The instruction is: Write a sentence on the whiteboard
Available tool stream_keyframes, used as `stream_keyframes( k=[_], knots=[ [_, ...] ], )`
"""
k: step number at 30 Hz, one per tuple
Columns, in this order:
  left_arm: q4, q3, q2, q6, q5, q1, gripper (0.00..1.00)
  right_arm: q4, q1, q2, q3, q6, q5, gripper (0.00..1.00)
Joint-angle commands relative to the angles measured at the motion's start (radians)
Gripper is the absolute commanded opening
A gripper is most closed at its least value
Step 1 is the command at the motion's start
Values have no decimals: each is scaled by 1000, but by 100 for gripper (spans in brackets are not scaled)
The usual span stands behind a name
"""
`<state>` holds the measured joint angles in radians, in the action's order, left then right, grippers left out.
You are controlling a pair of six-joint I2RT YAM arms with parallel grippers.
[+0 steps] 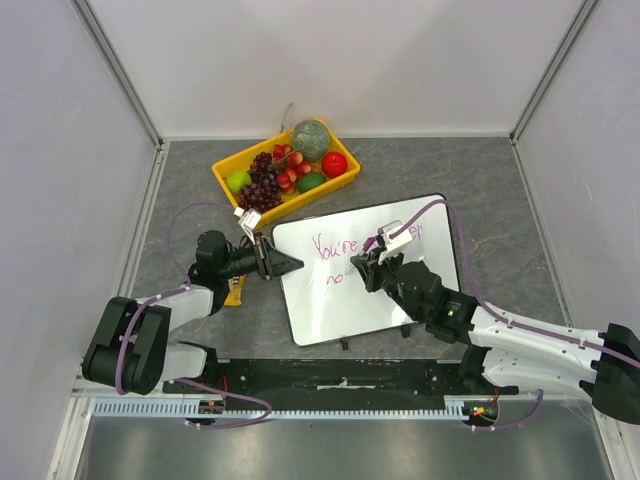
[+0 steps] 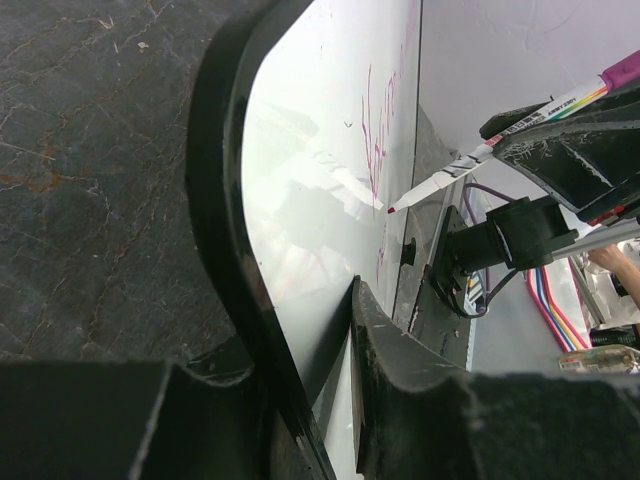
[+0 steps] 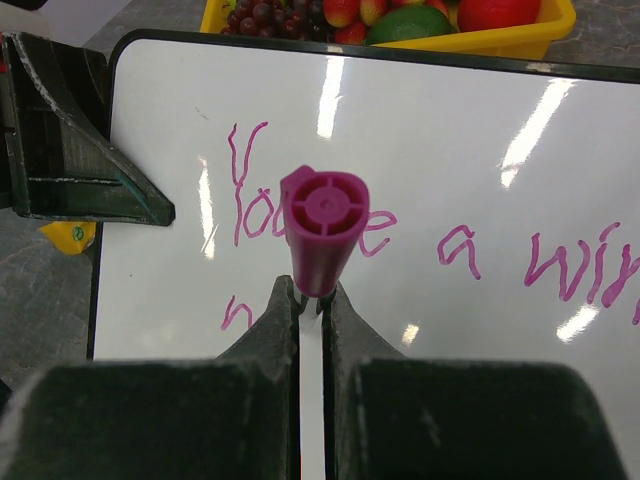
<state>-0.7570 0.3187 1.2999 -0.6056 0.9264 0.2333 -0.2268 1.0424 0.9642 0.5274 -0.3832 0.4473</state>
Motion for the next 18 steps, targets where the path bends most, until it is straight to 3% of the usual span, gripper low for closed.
stream_keyframes(
  k=[1, 18],
  knots=[
    [67, -9, 27, 187, -41, 29, 2, -40, -4, -10, -10, -10, 22, 0],
    [67, -9, 24, 187, -41, 28, 2, -35, -4, 7, 14, -29, 39, 0]
  ],
)
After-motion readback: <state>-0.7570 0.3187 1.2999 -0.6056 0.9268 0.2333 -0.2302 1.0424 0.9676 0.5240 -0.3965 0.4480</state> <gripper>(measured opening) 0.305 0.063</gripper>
